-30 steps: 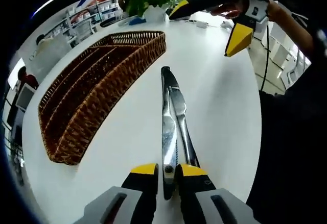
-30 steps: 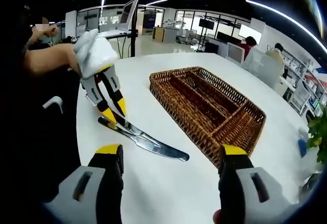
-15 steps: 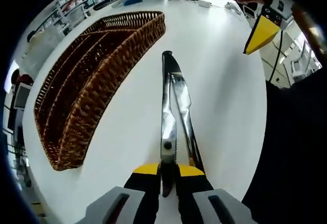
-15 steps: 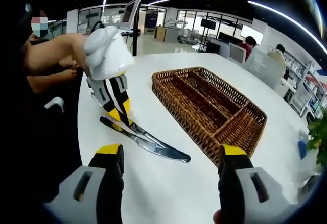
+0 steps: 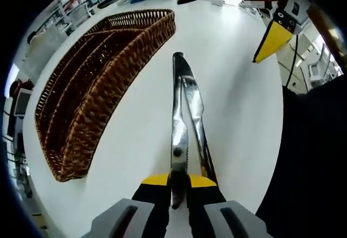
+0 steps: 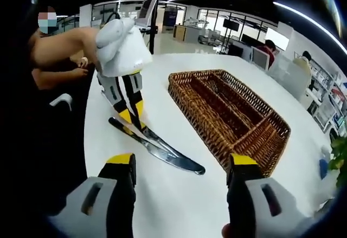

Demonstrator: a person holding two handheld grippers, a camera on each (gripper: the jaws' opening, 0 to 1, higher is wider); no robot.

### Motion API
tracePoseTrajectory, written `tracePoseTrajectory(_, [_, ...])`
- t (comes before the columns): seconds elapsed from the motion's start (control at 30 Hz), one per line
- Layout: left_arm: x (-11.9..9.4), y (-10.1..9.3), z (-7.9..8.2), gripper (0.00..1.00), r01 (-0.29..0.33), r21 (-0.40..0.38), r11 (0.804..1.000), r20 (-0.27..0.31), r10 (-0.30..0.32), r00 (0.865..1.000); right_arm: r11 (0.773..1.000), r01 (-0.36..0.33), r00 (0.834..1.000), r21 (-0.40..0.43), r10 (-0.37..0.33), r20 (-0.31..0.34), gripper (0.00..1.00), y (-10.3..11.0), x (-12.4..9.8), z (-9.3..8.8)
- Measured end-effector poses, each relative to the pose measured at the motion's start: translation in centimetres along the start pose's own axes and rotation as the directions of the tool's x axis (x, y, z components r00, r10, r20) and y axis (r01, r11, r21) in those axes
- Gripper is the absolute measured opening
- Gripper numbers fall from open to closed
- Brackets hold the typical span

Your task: Arrange the knives, forks, and spoons in their matching storage slots by inserting each utensil handle-first until every utensil is classified and aligned in the correct compartment

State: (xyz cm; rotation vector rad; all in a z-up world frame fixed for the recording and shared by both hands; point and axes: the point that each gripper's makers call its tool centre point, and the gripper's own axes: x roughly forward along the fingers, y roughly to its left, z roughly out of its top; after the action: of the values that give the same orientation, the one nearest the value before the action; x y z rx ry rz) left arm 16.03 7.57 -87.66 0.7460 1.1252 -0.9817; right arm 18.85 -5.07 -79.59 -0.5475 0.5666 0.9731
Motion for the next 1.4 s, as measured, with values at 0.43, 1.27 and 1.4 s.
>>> tracePoseTrajectory(0.43, [-0.5, 0.1, -0.4, 0.09, 0.019, 0.005, 1.0, -0.008, -0.018, 1.0, 0.987, -0.107, 0.994, -0.119, 0.106, -0.014, 0.56, -0.1, 2.6, 0.6])
tracePoseTrajectory(1.27, [-2.5, 0.7, 0.4, 0.09, 0.005, 0.073, 0.997, -0.024, -0.004, 1.0, 0.909, -0.31, 0.949, -0.278, 0.278, -0.15, 0.38, 1.9, 8.0, -0.3])
tracePoseTrajectory(1.4, [-2.8, 0.7, 0.6, 0.09, 0.004, 0.075, 0.997, -0.018, -0.002, 1.0, 0.897, -0.315, 0.948, -0.309, 0.283, -0.147, 0.33, 2.3, 8.4, -0.1])
